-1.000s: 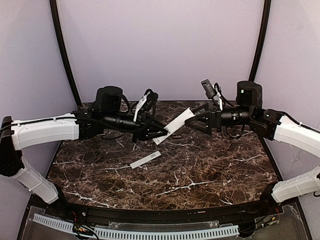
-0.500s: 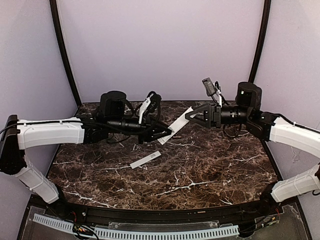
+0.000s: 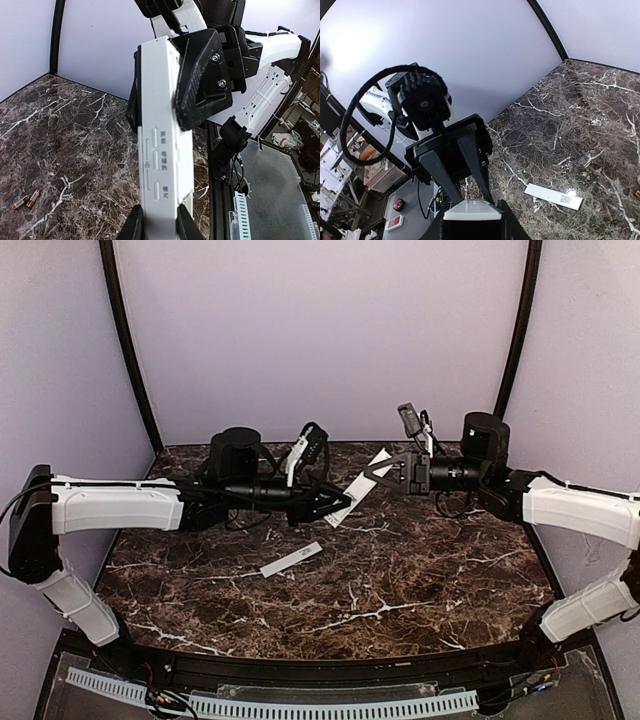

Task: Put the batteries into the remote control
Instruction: Pass from the left arm to the right

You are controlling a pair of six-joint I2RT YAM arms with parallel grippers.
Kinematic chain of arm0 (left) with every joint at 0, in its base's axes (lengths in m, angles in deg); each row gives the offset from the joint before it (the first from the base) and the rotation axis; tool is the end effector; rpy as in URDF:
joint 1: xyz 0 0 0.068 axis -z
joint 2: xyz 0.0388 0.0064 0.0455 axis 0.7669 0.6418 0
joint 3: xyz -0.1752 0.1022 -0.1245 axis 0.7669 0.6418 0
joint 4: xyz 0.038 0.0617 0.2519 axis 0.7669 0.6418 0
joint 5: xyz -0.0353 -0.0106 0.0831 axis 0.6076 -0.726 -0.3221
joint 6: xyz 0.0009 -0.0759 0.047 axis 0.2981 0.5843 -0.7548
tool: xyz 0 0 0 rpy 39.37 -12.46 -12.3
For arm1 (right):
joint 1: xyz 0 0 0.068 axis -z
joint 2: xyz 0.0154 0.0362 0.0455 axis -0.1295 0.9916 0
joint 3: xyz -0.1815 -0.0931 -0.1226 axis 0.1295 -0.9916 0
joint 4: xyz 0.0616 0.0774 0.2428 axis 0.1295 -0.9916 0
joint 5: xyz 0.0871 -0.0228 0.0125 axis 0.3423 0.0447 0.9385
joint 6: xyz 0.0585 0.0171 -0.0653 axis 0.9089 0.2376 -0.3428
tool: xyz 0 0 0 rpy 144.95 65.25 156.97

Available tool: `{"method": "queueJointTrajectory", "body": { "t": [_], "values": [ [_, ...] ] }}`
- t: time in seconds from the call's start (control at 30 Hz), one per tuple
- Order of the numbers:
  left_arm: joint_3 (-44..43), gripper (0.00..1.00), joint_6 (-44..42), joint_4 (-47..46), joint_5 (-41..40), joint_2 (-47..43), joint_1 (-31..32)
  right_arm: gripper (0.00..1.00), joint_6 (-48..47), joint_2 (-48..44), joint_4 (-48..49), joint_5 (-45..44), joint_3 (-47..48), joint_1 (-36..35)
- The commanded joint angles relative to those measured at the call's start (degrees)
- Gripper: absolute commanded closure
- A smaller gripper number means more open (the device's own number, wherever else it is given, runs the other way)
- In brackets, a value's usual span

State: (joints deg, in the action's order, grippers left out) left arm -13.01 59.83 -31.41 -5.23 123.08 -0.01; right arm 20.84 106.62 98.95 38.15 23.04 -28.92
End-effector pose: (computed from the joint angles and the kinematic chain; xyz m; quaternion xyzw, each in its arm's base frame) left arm 0.2275 -0.3373 0.2581 0.4112 0.6212 -0.5009 0.4405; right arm 0.2377 0.2448 0.2781 -0.2773 0.6729 0.5878 0.3533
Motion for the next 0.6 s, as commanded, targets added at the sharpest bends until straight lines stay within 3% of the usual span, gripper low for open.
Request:
{"method": "queueJointTrajectory", "body": {
  "t": [0.0, 0.07, 0.17, 0.3, 0.43, 0.57],
  "values": [
    [-0.8, 0.92, 1.9, -2.4, -0.5, -0.1, 0.2, 0.81, 1.2, 0.8, 4.7, 2.3, -0.6, 0.5],
    [-1.5, 0.86, 1.3, -1.2, -0.4, -0.1, 0.3, 0.89, 1.9, 1.1, 5.9, 3.6, -1.1, 1.3],
    [-3.2, 0.61, -1.9, 4.9, -0.4, -0.3, -0.1, 0.98, 4.5, 1.3, 8.6, 5.6, -2.7, 3.2],
    [-4.8, 0.36, -2.0, 8.5, 3.4, -0.4, -2.6, 1.00, 5.5, 0.2, 9.5, 6.6, -4.5, 5.9],
    [-6.5, 0.25, -4.1, 11.7, 6.7, 0.0, -5.6, 1.00, 5.0, -0.7, 8.4, 7.5, -5.7, 8.6],
    [-12.0, 0.24, -11.1, 21.1, 3.1, 1.8, -7.9, 1.00, 2.5, -2.5, 4.4, 7.4, -7.4, 12.4]
  ]
}}
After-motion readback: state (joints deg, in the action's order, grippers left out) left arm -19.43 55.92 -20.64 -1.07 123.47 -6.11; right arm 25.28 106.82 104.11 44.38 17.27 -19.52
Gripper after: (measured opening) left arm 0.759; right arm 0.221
